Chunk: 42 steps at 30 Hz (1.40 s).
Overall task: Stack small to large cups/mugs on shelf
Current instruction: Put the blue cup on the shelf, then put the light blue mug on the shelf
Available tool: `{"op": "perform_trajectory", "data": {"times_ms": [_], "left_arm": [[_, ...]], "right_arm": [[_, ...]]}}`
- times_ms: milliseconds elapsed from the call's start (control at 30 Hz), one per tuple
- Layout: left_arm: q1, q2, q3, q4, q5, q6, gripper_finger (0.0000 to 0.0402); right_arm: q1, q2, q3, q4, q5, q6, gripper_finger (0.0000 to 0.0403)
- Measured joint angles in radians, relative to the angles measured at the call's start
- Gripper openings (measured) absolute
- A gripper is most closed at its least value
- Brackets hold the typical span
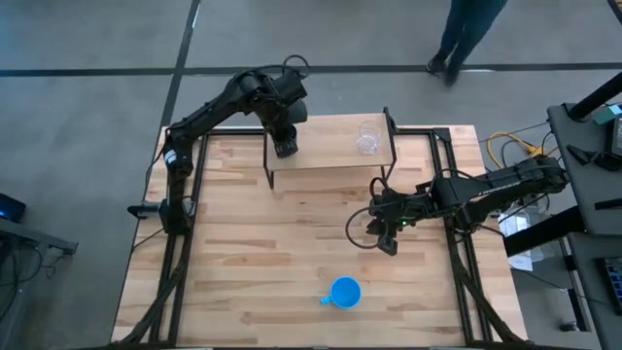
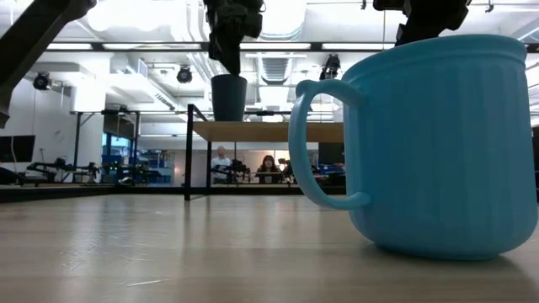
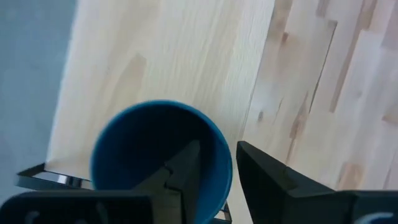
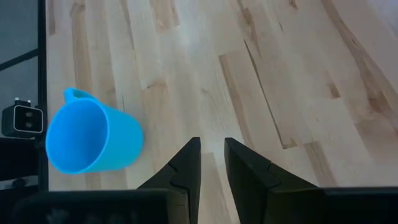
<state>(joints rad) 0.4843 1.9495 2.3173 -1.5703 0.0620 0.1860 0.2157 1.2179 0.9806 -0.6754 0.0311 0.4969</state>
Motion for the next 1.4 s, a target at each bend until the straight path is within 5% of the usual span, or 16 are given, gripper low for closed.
{"op": "perform_trajectory", "data": {"times_ms": [867, 1400], "left_arm": [[-0.048, -0.248, 0.036, 0.052, 0.006, -0.129, 0.0093], [-0.122, -0.313, 0.033, -0.004, 0.006, -0.207, 0.0093]], "right_arm": [[0.002, 0.0, 0.017, 0.027, -0.004, 0.023, 0.0068], [0.04, 0.0, 0.23, 0.005, -0.007, -0.025, 0.0068]]}}
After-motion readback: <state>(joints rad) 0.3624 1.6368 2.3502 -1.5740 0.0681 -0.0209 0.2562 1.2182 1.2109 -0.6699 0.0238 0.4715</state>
